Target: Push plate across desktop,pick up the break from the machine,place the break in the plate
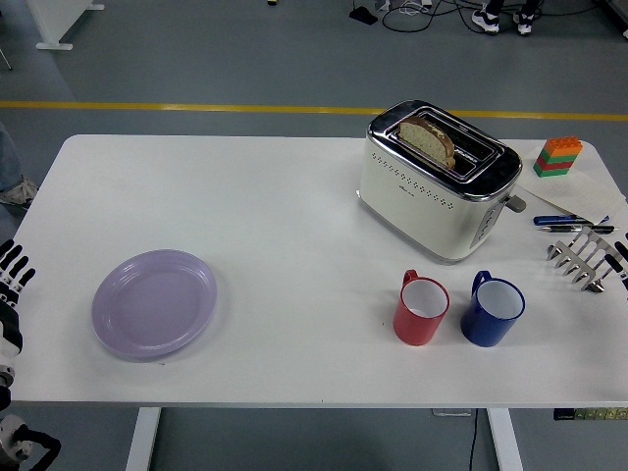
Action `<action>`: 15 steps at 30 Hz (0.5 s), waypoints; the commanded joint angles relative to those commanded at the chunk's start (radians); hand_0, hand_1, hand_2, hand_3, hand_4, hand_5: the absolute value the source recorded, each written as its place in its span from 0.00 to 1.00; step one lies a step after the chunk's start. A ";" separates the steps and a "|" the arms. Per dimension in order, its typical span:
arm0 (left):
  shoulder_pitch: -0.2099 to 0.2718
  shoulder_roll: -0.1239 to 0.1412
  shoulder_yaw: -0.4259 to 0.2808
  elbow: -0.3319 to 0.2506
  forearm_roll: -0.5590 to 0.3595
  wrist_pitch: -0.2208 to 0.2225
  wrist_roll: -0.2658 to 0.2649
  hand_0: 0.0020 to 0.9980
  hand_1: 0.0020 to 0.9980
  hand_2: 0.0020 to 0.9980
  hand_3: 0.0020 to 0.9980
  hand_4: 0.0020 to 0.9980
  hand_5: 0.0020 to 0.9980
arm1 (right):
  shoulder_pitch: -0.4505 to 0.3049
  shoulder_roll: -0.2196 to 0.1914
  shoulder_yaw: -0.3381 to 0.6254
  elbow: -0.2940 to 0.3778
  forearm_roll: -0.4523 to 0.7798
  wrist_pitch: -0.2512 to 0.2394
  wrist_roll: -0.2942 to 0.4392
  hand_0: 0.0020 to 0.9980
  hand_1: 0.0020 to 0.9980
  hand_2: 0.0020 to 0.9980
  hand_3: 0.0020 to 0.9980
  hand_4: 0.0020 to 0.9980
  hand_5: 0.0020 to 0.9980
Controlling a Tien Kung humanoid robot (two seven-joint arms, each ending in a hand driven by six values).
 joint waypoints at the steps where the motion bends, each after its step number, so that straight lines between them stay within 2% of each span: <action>1: -0.001 0.000 0.002 0.003 -0.001 -0.001 -0.002 0.84 0.85 0.89 0.87 0.55 1.00 | 0.000 0.000 0.000 0.000 0.000 0.000 0.000 0.71 0.65 0.66 0.61 0.51 0.33; 5: -0.028 -0.006 0.038 0.062 -0.029 -0.020 -0.025 0.84 0.85 0.89 0.87 0.55 1.00 | -0.001 0.002 -0.006 -0.003 0.000 0.000 0.000 0.71 0.65 0.66 0.61 0.51 0.33; 15: -0.079 -0.013 0.114 0.146 -0.054 -0.053 -0.048 0.81 0.84 0.87 0.85 0.52 1.00 | 0.002 0.002 -0.013 -0.006 0.001 0.001 0.000 0.71 0.65 0.65 0.61 0.51 0.33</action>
